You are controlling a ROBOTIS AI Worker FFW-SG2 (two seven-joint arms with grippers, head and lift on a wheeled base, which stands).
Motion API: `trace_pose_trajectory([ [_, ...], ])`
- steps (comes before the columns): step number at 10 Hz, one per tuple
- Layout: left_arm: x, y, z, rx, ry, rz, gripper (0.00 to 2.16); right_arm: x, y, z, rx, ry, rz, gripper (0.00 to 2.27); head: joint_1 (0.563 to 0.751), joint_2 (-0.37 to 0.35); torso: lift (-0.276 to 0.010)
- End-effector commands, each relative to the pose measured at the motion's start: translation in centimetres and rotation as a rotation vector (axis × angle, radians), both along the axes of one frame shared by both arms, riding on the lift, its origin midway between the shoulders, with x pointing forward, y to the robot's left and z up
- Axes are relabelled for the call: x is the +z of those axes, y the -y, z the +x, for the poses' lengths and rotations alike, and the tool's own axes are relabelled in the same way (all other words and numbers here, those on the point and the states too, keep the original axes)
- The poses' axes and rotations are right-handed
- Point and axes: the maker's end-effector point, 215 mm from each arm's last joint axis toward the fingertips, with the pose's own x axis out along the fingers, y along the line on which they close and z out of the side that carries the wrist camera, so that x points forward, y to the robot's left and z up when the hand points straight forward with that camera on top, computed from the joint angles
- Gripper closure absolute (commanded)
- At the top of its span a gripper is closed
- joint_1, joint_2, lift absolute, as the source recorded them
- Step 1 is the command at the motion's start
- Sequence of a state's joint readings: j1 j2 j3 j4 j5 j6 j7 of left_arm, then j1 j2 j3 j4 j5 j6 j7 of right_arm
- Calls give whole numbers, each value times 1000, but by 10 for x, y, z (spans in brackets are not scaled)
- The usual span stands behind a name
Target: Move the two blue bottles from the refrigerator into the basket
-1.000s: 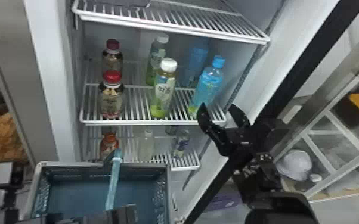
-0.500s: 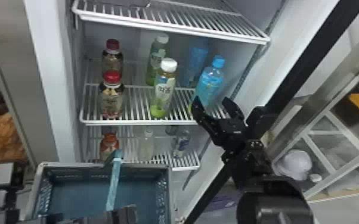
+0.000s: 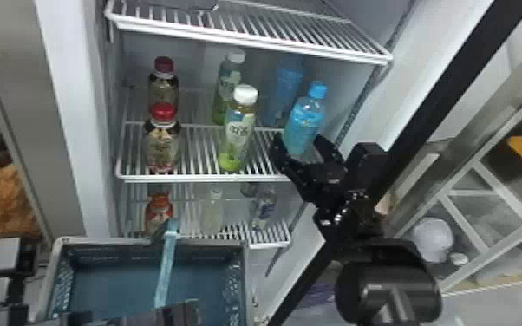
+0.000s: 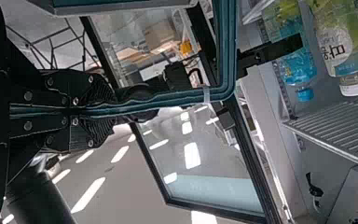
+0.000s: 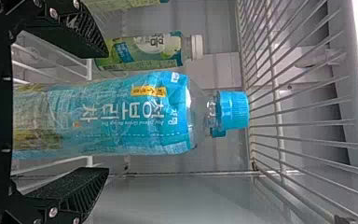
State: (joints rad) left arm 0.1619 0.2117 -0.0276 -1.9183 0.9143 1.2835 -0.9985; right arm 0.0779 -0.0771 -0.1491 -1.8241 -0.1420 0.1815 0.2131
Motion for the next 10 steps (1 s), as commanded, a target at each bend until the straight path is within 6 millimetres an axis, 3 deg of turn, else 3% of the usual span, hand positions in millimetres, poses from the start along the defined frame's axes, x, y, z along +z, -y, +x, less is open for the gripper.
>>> trace_pose_trajectory([
  [1, 0, 0, 0, 0, 0, 0, 1173, -1, -1, 7, 0, -4, -9, 140, 695, -350, 0],
  [4, -1, 0, -1, -4, -5, 2, 1173, -1, -2, 22, 0, -6, -21, 182, 695, -347, 0],
  [5, -1, 0, 0, -1, -3, 3, 1173, -2, -2, 24, 1, -8, -20, 266, 695, -344, 0],
  [7, -1, 0, 0, -1, -3, 1, 1173, -4, -1, 23, -1, -13, -18, 759, 695, -342, 0],
  [10, -1, 1, -1, -2, -4, 1, 1173, 3, 12, 14, -24, 3, -26, 848, 695, -348, 0],
])
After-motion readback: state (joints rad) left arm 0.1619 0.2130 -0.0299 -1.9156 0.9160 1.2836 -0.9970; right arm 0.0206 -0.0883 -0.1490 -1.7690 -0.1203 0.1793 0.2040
